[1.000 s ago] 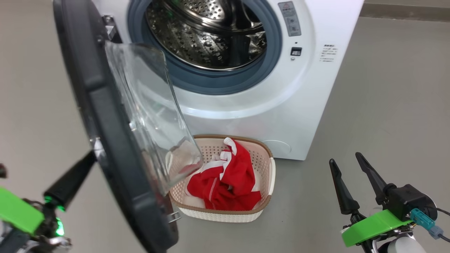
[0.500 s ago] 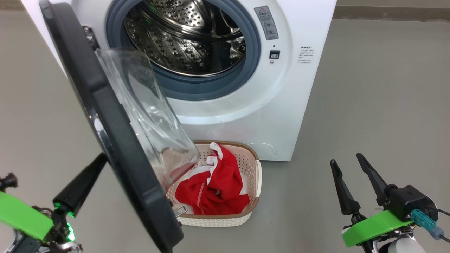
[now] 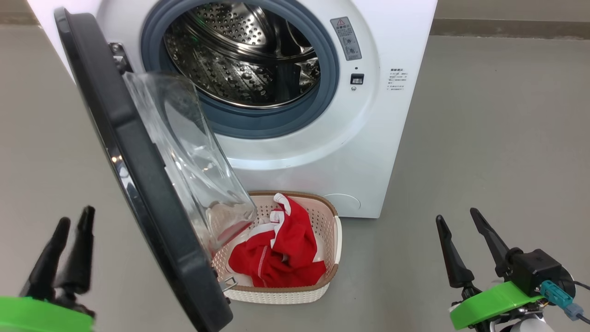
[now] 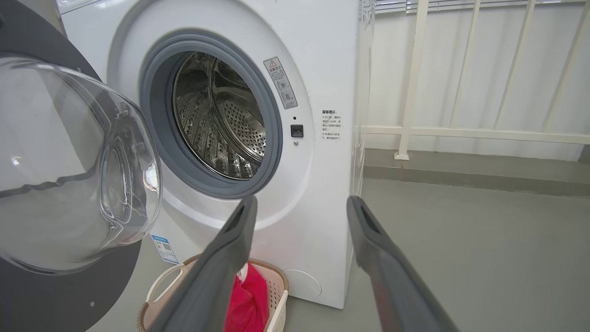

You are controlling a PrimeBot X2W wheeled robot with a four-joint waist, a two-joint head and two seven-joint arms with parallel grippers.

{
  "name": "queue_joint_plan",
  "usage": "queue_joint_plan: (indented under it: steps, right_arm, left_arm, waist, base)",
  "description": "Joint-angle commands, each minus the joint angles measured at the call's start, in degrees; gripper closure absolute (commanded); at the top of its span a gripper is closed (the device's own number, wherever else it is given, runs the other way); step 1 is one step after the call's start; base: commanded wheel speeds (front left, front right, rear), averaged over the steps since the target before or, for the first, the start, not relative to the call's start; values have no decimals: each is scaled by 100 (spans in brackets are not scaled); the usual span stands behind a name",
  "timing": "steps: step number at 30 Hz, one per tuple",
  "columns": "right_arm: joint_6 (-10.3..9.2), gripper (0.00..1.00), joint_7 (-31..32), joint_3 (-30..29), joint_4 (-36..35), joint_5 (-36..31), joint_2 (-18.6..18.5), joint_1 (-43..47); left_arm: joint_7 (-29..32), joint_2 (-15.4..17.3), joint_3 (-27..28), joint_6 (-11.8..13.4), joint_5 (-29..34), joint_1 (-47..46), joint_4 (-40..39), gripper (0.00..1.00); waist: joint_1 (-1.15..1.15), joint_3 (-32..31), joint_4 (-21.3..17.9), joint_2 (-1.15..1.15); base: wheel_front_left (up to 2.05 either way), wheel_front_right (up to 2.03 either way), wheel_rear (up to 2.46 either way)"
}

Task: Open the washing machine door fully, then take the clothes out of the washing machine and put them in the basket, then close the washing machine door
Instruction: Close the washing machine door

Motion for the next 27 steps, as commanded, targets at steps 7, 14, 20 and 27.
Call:
queue_joint_plan:
  steps: [7,14,20,27]
  right_arm:
    - [36,0,-37,138,-180,37,14,-65]
    - [36,0,-37,123,-199,30,31,-23]
    - [36,0,-37,113,-211,33,48,15]
    - [36,0,-37,114,-220,38,64,17]
  left_arm:
    - [-2540,152,-421,-194,2593,247,978,0]
    - [-3349,54,-519,-65,3345,306,1678,0]
    - [-3373,-96,-385,-96,3738,429,1686,0]
    - [-3375,-240,-369,-70,4197,619,1580,0]
  waist:
    - [0,-60,-9,0]
    - [0,-105,-56,0]
    - [0,-103,-71,0]
    - [0,-105,-86,0]
  base:
    - [0,0,0]
    - [0,0,0]
    - [0,0,0]
    - [0,0,0]
